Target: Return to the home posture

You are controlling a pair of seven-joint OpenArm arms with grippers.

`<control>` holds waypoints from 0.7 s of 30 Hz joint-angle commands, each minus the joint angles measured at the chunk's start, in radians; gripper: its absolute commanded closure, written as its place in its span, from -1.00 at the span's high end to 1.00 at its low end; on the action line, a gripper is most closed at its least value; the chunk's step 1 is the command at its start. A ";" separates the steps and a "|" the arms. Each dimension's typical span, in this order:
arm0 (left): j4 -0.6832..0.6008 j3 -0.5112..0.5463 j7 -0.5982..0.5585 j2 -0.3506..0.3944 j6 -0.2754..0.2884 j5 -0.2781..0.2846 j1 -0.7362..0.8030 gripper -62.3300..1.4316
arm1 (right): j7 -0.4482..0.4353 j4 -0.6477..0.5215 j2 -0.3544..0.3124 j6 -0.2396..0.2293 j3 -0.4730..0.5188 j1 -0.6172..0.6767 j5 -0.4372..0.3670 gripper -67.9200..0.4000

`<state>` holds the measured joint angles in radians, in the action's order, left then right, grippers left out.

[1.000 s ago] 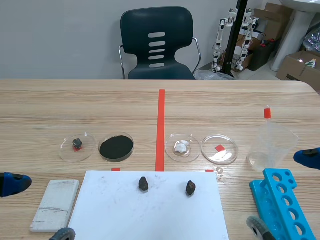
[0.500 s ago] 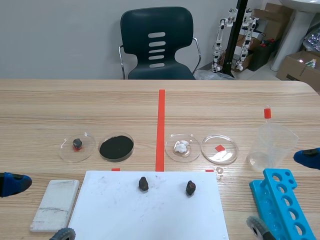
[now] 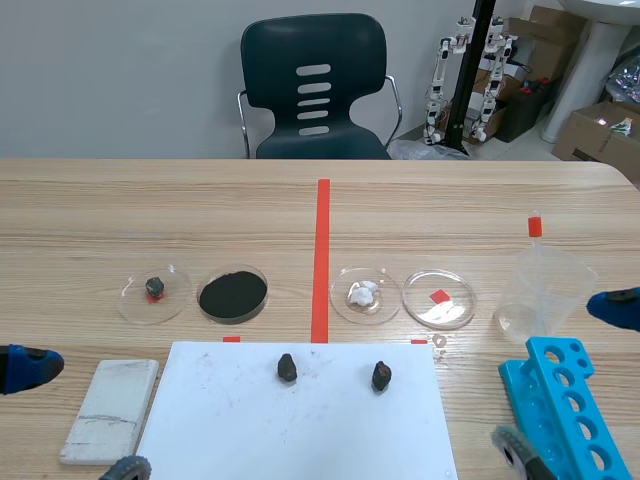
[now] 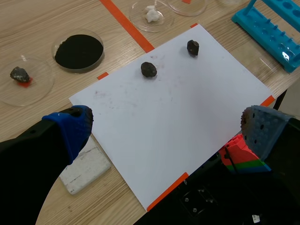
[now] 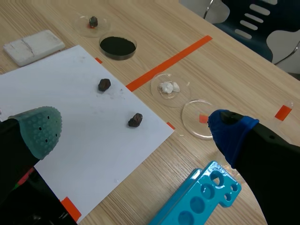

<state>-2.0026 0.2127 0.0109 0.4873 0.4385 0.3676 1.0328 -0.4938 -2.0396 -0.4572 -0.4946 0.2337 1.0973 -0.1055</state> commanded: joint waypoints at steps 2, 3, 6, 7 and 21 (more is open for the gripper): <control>-0.014 0.003 -0.011 -0.007 -0.002 0.011 -0.003 1.00 | -0.010 -0.018 -0.005 0.000 -0.003 0.000 -0.002 1.00; -0.014 0.003 -0.011 -0.007 -0.002 0.011 -0.003 1.00 | -0.010 -0.018 -0.005 0.000 -0.003 0.000 0.005 1.00; -0.014 0.003 -0.011 -0.007 -0.002 0.011 -0.003 1.00 | -0.010 -0.018 -0.005 0.000 -0.003 0.000 0.010 1.00; -0.014 0.003 -0.011 -0.007 -0.002 0.011 -0.003 1.00 | -0.010 -0.018 -0.005 0.000 -0.003 0.000 0.010 1.00; -0.014 0.003 -0.011 -0.007 -0.002 0.011 -0.003 1.00 | -0.010 -0.018 -0.005 0.000 -0.003 0.000 0.012 1.00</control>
<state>-2.0026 0.2127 0.0109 0.4873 0.4385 0.3676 1.0328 -0.4927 -2.0396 -0.4572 -0.4946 0.2337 1.0977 -0.0853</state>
